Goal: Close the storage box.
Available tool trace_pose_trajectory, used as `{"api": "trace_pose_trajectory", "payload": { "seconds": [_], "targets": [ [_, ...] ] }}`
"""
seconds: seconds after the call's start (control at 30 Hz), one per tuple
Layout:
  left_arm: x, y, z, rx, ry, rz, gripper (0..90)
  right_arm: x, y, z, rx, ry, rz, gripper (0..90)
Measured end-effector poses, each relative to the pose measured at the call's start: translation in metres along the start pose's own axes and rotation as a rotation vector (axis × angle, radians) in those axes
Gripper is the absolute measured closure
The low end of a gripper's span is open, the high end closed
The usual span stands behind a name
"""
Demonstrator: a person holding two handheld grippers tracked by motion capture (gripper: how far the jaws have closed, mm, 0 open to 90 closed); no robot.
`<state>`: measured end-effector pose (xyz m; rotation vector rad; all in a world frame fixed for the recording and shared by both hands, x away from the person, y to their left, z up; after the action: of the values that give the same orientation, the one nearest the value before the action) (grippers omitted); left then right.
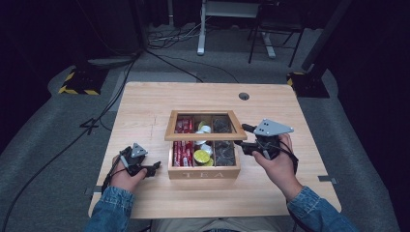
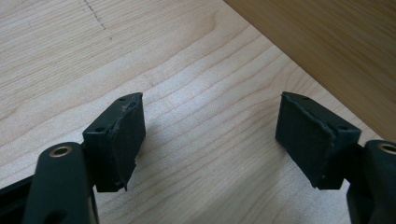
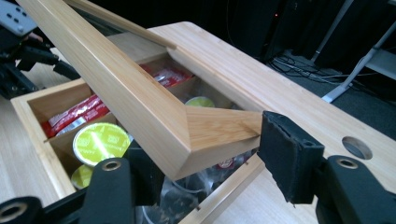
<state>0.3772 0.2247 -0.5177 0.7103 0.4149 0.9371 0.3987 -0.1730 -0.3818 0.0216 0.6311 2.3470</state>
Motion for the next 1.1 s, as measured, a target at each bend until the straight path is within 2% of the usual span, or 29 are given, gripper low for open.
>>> {"api": "trace_pose_trajectory", "payload": {
  "seconds": [0.43,0.6,1.1],
  "targets": [
    [0.0,0.0,0.0,0.0,0.0,0.0,24.6,0.012,-0.002,-0.025,0.026,0.003,0.003,39.2],
    [0.0,0.0,0.0,-0.001,0.002,0.001,24.6,0.017,-0.004,-0.034,0.047,0.018,-0.005,38.5],
    [0.0,0.0,0.0,-0.002,0.003,0.003,24.6,0.026,-0.002,-0.05,0.072,0.016,0.017,39.1]
  ]
}}
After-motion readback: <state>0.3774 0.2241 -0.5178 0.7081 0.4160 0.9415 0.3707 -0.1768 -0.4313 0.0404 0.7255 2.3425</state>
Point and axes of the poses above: each handheld gripper's, and its own axes: y roughly backward along the jaws, z roughly out of its top, x roughly to its left, the point moved 2 cm from there along -y, roughly forward along the jaws
